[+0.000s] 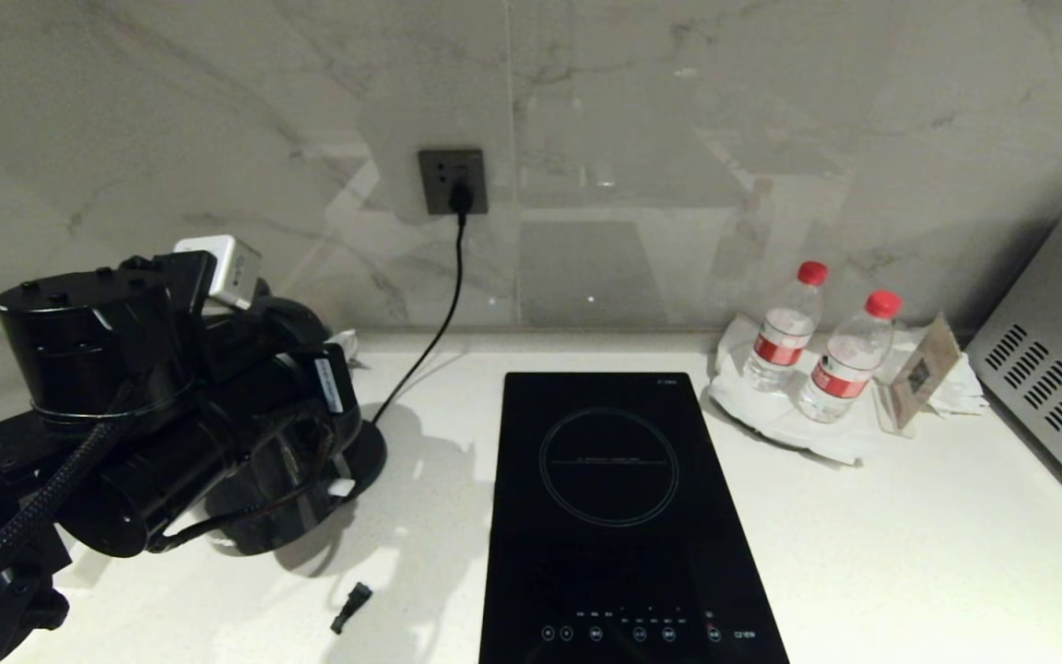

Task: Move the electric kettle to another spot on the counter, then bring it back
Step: Place it by the sink

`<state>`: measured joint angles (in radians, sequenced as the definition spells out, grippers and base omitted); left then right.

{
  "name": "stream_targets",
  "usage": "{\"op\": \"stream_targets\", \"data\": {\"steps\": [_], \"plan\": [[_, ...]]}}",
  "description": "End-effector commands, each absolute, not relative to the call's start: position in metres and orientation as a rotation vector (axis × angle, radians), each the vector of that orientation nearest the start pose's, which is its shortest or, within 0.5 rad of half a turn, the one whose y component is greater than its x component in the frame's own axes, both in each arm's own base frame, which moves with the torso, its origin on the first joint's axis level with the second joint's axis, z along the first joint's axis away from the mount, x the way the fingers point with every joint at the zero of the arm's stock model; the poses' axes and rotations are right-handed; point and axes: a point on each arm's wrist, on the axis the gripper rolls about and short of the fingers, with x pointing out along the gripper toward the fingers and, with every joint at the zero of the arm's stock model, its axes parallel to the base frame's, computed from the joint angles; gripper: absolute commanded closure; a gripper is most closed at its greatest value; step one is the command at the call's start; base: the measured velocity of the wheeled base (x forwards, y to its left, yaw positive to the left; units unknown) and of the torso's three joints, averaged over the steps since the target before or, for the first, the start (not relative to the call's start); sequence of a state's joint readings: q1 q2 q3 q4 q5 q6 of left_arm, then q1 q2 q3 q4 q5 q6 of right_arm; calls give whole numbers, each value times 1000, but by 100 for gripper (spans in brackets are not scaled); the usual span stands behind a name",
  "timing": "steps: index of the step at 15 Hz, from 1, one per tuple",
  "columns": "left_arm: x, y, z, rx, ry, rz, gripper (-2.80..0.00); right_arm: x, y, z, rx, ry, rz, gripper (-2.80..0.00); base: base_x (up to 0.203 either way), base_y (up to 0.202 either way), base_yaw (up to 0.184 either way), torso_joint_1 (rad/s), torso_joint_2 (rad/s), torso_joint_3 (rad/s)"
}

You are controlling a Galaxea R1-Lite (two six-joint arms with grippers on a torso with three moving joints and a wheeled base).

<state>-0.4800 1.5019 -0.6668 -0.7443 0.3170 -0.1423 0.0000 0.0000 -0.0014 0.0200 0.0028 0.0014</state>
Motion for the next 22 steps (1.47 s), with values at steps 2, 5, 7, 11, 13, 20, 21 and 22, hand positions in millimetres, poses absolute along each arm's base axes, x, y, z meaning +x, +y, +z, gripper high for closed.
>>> {"op": "stream_targets", "data": {"steps": [2, 5, 7, 11, 13, 20, 21, 22], "plan": [[230, -111, 212, -111, 92, -150, 0, -23, 0, 74, 2, 18, 3, 0, 0, 0, 0, 6, 2, 127], [230, -112, 212, -112, 91, -152, 0, -23, 0, 74, 2, 18, 3, 0, 0, 0, 0, 0, 1, 188], [230, -111, 211, -110, 94, -152, 0, -23, 0, 74, 2, 18, 3, 0, 0, 0, 0, 1, 3, 195], [229, -110, 210, -109, 98, -150, 0, -23, 0, 74, 2, 18, 3, 0, 0, 0, 0, 4, 2, 203], [227, -108, 205, -104, 110, -147, 0, -23, 0, 74, 2, 18, 3, 0, 0, 0, 0, -4, -2, 122], [224, -105, 196, -93, 137, -138, 0, -23, 0, 74, 2, 18, 3, 0, 0, 0, 0, 0, 1, 11], [223, -104, 195, -92, 143, -133, 0, -23, 0, 74, 2, 18, 3, 0, 0, 0, 0, 0, 0, 0], [222, -101, 196, -101, 139, -127, 0, -23, 0, 74, 2, 18, 3, 0, 0, 0, 0, 0, 0, 0]]}}
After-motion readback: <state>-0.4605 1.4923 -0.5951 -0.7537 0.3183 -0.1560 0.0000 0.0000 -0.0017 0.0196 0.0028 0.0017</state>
